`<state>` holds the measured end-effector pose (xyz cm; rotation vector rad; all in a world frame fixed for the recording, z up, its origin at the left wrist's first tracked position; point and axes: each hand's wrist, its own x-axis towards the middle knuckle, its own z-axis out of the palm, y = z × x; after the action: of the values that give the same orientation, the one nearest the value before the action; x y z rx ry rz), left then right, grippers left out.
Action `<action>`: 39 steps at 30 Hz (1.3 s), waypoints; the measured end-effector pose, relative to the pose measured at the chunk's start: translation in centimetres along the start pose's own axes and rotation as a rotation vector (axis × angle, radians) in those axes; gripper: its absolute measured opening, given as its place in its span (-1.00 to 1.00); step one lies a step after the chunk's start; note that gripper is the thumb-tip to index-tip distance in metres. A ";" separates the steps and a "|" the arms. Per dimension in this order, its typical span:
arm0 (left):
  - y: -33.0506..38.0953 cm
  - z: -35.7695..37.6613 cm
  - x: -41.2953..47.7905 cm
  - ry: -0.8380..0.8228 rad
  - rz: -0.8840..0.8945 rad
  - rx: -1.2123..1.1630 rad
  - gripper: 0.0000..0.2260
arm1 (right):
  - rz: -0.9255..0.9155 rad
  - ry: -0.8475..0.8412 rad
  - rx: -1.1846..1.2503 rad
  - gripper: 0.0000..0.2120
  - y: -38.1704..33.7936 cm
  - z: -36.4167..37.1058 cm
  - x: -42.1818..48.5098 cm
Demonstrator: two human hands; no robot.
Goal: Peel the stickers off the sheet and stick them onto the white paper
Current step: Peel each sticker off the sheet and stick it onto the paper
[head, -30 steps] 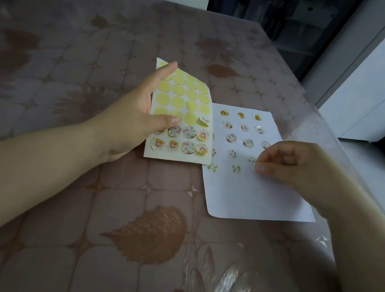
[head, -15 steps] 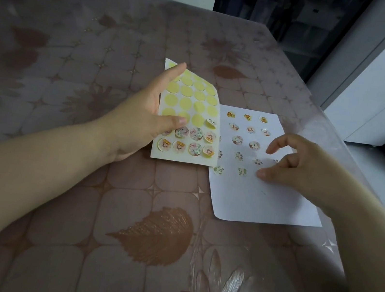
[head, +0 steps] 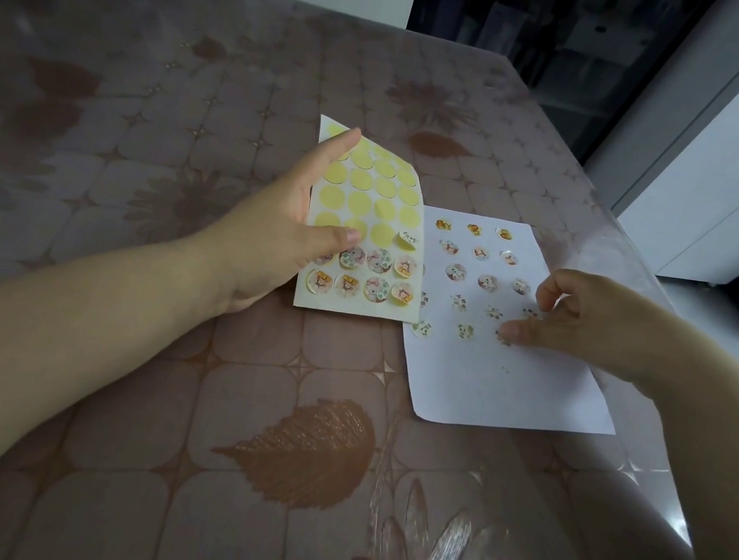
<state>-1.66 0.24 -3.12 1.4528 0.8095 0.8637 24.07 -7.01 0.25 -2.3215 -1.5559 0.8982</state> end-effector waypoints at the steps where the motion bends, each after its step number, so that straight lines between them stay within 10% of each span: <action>1: 0.0 0.0 0.0 0.000 -0.001 -0.001 -0.32 | 0.000 0.001 -0.005 -0.60 0.0 -0.1 0.0; 16: 0.1 -0.1 0.0 -0.023 -0.008 -0.033 -0.33 | -0.611 0.410 -0.067 -0.85 -6.4 3.9 0.4; 29: 0.1 0.1 0.0 -0.026 -0.013 -0.007 -0.32 | -0.438 0.283 0.536 -0.91 -4.8 2.7 0.6; 39: 0.4 0.4 0.1 0.021 -0.026 -0.113 -0.43 | -0.400 0.308 0.022 -0.81 3.0 -0.9 -3.0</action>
<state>-1.22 0.14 -2.75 1.3332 0.7818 0.8922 26.15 -10.79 0.59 -1.9141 -1.7632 0.4361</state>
